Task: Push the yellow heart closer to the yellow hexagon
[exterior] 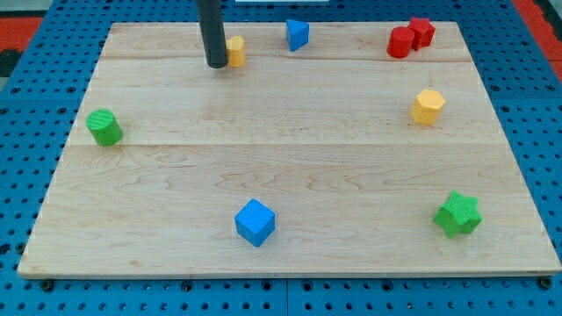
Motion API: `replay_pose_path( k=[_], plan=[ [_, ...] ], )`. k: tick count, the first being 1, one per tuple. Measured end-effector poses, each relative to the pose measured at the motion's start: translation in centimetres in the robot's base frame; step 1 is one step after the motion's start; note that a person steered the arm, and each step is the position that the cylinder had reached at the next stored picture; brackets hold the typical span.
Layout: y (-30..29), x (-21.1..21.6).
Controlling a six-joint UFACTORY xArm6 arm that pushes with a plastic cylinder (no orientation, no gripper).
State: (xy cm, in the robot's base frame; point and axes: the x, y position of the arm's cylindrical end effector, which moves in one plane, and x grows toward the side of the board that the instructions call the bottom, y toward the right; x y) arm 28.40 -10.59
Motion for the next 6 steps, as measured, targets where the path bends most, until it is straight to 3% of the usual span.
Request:
replay_pose_path(
  k=[1,2,6],
  plan=[
    [-6.5,-1.6],
    [-3.1,-3.9],
    [17.0,3.7]
  ],
)
